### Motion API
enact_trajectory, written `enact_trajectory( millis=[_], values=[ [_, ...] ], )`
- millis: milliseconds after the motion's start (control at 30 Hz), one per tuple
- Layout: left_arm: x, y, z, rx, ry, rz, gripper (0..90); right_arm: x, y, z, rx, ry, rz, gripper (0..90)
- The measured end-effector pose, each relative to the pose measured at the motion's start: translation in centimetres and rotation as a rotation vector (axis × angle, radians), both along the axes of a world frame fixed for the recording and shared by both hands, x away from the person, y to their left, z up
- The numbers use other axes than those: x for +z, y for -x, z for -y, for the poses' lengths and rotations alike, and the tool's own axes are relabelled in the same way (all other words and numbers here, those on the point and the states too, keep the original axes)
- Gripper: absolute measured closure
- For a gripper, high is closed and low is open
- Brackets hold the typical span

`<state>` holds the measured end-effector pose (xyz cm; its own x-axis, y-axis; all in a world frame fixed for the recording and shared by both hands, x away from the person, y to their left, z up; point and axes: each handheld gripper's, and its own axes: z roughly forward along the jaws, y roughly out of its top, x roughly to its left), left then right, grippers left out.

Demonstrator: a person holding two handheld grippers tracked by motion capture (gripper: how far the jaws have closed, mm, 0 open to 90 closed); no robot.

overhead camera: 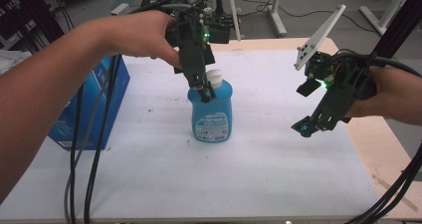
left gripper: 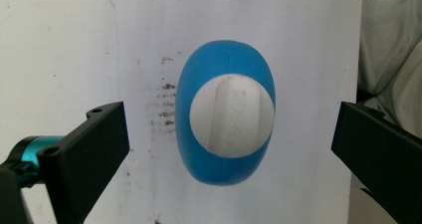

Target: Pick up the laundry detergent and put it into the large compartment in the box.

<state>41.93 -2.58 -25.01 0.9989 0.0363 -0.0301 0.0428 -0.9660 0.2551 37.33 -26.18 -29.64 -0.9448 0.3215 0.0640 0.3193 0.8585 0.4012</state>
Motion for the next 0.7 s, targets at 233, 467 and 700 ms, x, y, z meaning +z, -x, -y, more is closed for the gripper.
enact_trajectory(
  millis=[233, 467, 700],
  values=[
    [-0.9, -0.2, 0.5, -0.005, -0.011, -0.001, 1.7, -0.1, -0.1, 0.1, -0.003, 0.000, -0.001, 1.0],
    [-1.9, -0.3, 0.6, -0.009, -0.017, 0.000, 1.6, -0.3, -0.2, 0.1, -0.001, -0.002, -0.003, 1.0],
    [-2.8, -0.4, 0.8, -0.012, -0.018, -0.002, 1.7, -0.4, -0.3, 0.1, 0.002, -0.003, -0.005, 1.0]
  ],
)
